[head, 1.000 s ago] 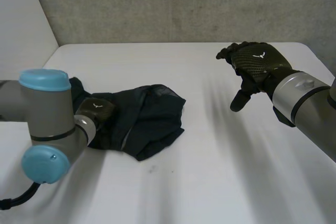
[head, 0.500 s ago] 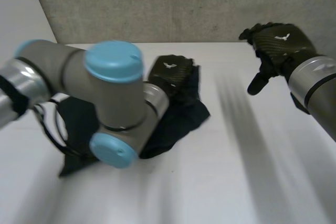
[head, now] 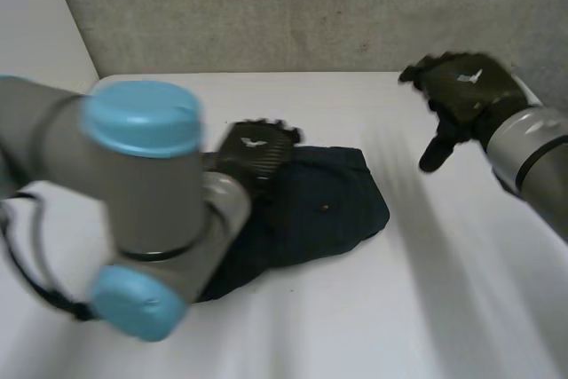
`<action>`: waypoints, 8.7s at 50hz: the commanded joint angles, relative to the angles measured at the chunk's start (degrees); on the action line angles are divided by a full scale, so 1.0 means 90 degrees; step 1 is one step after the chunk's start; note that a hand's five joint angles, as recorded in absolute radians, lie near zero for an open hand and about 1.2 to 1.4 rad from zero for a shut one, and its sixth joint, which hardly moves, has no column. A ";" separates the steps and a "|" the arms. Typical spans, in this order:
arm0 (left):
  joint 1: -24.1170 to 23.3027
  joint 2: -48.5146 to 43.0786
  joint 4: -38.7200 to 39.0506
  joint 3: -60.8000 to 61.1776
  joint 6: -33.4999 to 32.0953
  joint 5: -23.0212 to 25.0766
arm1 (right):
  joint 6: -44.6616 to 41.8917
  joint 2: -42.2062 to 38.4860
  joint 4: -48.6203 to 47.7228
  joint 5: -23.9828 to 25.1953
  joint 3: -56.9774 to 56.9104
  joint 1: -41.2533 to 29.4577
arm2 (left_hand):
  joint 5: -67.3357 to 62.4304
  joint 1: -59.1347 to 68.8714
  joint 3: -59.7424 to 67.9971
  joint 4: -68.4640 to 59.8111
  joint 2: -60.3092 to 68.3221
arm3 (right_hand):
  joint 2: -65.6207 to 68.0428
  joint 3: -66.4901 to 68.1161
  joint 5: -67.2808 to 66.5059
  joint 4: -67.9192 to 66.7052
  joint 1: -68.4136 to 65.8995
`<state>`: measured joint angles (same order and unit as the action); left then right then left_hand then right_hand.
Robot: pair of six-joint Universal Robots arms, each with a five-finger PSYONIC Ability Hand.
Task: Fold the shorts.
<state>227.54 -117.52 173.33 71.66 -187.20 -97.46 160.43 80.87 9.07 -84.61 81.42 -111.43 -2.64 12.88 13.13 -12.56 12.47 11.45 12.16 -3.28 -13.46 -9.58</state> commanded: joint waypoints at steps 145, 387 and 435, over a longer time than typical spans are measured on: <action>0.1730 -0.2029 0.1766 -0.3616 -0.0860 -0.0324 | -0.0667 -0.4063 -0.2903 -0.1195 -0.3577 -0.0343 | 0.0254 -0.0280 -0.0309 0.0245 -0.0236 | -0.0161 -0.0240 0.0365 0.0384 -0.0047; 0.1232 0.4708 -0.2267 0.5105 -0.1963 0.0896 | -0.3235 0.2069 0.3171 0.0572 0.3014 -0.0099 | -0.7485 0.7458 0.7430 -0.7494 0.7503 | 0.7617 0.7537 -0.7413 -0.7393 -0.7824; 0.1691 -0.0771 -0.0333 0.0016 -0.1964 0.0584 | -0.0600 -0.1769 0.1384 -0.0131 -0.0189 0.0125 | -0.7485 0.7458 0.7430 -0.7494 0.7503 | 0.3979 0.3900 -0.3776 -0.3756 -0.4187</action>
<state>242.87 -124.63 172.45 70.13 -204.99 -92.33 148.01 64.26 15.79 -87.78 80.71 -110.94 -54.99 66.44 68.21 -68.80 68.58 44.18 44.42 -36.25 -44.56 -38.53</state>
